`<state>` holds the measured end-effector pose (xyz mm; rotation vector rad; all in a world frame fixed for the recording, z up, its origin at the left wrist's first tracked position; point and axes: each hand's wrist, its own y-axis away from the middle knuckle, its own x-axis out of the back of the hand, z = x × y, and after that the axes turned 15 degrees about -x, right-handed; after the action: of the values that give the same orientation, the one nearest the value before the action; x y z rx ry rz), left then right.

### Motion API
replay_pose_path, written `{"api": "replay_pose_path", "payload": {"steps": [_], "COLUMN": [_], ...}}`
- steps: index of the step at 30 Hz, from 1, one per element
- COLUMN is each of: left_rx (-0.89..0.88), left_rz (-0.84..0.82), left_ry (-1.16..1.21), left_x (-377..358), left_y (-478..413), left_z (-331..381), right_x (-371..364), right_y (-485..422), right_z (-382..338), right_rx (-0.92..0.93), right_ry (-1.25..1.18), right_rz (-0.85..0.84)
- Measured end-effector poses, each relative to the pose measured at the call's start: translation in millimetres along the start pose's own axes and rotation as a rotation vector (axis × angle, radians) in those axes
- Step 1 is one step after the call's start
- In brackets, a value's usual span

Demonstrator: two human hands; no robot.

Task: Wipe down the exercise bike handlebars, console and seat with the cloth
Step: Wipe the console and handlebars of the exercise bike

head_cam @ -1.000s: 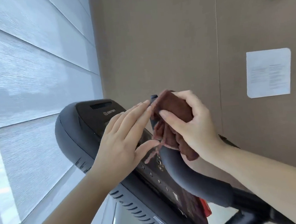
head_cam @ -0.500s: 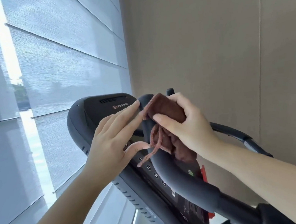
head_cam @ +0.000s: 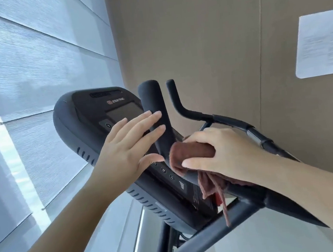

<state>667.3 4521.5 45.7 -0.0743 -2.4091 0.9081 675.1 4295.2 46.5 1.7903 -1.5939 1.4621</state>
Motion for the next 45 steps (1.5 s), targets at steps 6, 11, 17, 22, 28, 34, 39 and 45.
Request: {"api": "replay_pose_path", "payload": {"steps": [6,11,17,22,28,34,39,45], "left_rx": [-0.050,-0.054,-0.023,-0.030,-0.088,-0.006,0.061,0.171], "left_rz": [0.110,0.124,0.126,0.099,0.039,0.113,0.072,0.004], "left_ry": [0.038,0.085,0.081,0.040,0.079,0.194,0.283,0.257], "left_x": [-9.9,-11.1,-8.0,-9.0,-29.0,-35.0,-33.7,-31.1], "left_y": [0.8,0.7,1.6,-3.7,-10.1,-18.8,-23.1,-31.2], "left_z": [-7.2,-9.4,-5.1,12.2,60.0,77.0,84.2,99.6], "right_x": [14.9,-11.3,11.9,8.6,8.5,27.6,10.1,37.3], "right_y": [45.3,21.6,60.3,78.9,98.5,122.3,82.7,131.0], "right_z": [21.4,-16.7,12.0,18.7,35.7,61.6,42.1,98.7], "right_rx": [-0.079,-0.052,-0.198,-0.262,-0.261,-0.365,-0.223,-0.299], "right_ry": [0.044,0.015,0.261,0.283,0.302,0.073,0.085,0.018], "right_rz": [0.046,0.217,0.087,0.230,0.261,0.253,0.246,0.131]}}
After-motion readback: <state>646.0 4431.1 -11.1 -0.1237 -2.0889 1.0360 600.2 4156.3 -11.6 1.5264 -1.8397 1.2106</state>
